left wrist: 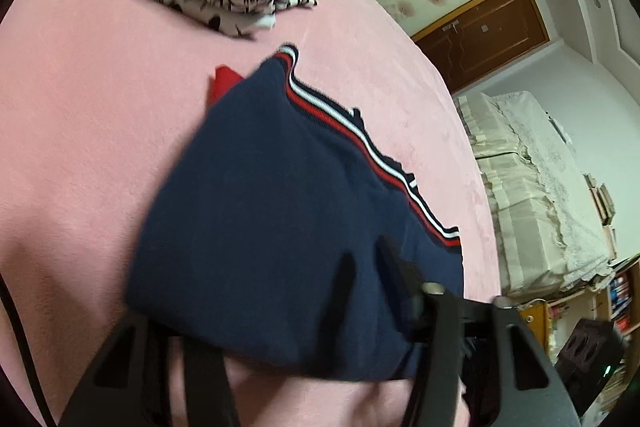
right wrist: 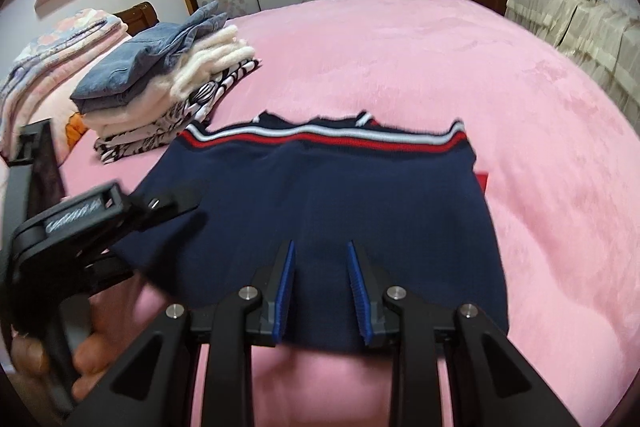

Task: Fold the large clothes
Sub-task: 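Grasp one side of the folded jacket with the left gripper and fold it over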

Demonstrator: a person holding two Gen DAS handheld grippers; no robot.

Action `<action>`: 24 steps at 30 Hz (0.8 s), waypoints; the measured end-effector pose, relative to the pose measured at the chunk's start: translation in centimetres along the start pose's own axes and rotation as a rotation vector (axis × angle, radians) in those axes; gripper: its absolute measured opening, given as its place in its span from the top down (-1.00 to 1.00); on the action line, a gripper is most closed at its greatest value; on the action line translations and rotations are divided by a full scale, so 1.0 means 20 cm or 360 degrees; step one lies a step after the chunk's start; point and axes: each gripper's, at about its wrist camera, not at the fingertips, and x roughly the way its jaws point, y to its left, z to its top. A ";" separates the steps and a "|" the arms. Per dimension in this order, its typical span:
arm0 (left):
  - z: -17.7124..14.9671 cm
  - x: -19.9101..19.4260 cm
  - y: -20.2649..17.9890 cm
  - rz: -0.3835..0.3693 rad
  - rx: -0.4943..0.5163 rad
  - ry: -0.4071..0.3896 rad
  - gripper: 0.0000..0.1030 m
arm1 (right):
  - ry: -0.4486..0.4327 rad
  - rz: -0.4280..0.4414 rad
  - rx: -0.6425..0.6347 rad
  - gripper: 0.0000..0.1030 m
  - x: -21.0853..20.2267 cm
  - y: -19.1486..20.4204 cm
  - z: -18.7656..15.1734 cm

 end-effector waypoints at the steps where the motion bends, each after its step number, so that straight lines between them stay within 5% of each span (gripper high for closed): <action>1: 0.00 -0.01 -0.01 0.0022 0.0016 -0.0019 0.40 | -0.0010 -0.0006 -0.0008 0.62 0.01 0.01 0.02; 2: 0.00 -0.03 -0.02 0.0046 0.0033 -0.0038 0.61 | -0.0010 -0.0016 -0.0023 0.68 0.04 0.02 0.04; 7: 0.00 -0.08 -0.10 0.0131 0.0179 -0.0099 0.77 | 0.0073 -0.0025 -0.0053 0.88 0.19 0.06 0.07; 13: -0.08 -0.13 -0.40 0.0162 0.0672 -0.0157 0.83 | 0.0252 0.0072 0.0030 0.95 0.36 0.00 0.04; 20: -0.15 -0.09 -0.70 0.0080 0.1053 -0.0110 0.83 | 0.0281 0.0443 0.0206 0.99 0.27 -0.21 0.06; 24: -0.22 -0.01 -0.84 0.0047 0.1200 -0.0030 0.83 | 0.0182 0.0368 0.0242 0.99 0.06 -0.38 0.05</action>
